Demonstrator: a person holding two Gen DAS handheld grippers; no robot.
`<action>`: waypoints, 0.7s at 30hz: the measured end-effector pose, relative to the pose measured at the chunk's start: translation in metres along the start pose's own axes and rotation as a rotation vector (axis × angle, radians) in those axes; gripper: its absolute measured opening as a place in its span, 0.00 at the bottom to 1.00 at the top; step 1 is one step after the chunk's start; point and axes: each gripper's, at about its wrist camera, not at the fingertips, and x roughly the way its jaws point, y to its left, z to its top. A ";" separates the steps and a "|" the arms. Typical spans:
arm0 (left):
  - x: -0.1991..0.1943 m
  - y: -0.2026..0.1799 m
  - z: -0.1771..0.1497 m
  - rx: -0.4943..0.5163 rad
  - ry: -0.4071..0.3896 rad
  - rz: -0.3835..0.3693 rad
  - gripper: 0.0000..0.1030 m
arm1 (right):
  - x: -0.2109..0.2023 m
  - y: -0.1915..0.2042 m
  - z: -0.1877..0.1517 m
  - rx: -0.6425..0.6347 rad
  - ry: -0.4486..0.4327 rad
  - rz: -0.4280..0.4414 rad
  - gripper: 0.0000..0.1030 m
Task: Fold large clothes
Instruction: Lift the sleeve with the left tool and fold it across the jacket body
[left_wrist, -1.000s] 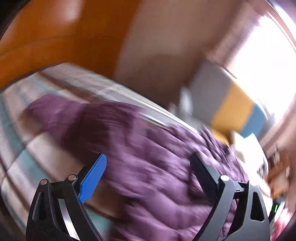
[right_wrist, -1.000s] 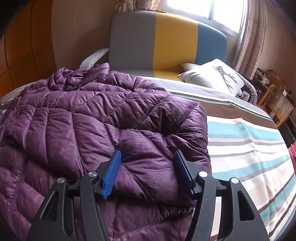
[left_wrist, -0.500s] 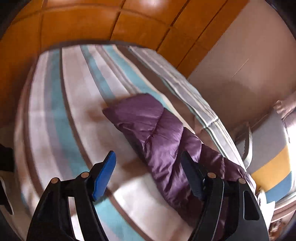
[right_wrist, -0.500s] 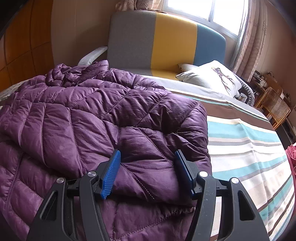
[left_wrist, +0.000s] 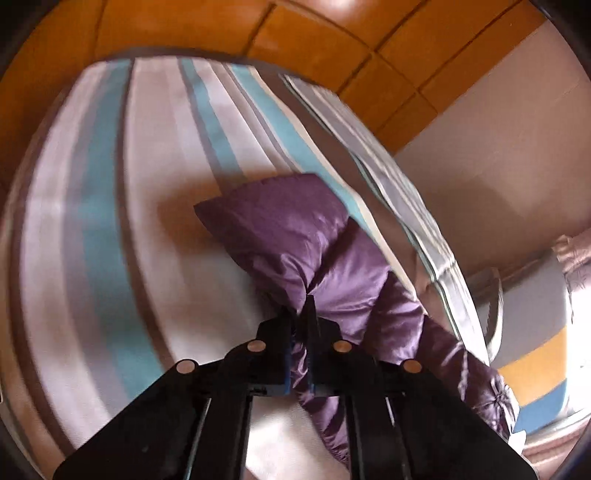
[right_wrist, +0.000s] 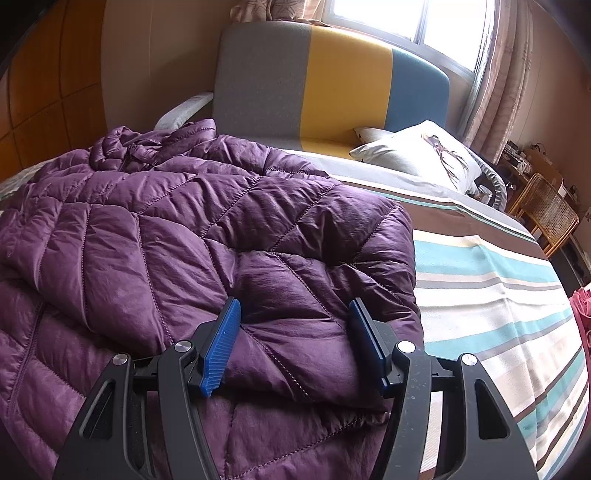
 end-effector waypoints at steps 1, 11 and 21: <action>-0.008 0.003 0.000 -0.014 -0.031 0.004 0.04 | 0.000 0.000 0.000 0.000 0.000 0.000 0.58; -0.110 -0.023 -0.010 0.116 -0.375 -0.085 0.03 | -0.004 -0.002 0.000 0.014 -0.021 -0.019 0.58; -0.168 -0.107 -0.066 0.363 -0.418 -0.328 0.03 | -0.003 -0.012 0.004 0.061 -0.027 -0.022 0.58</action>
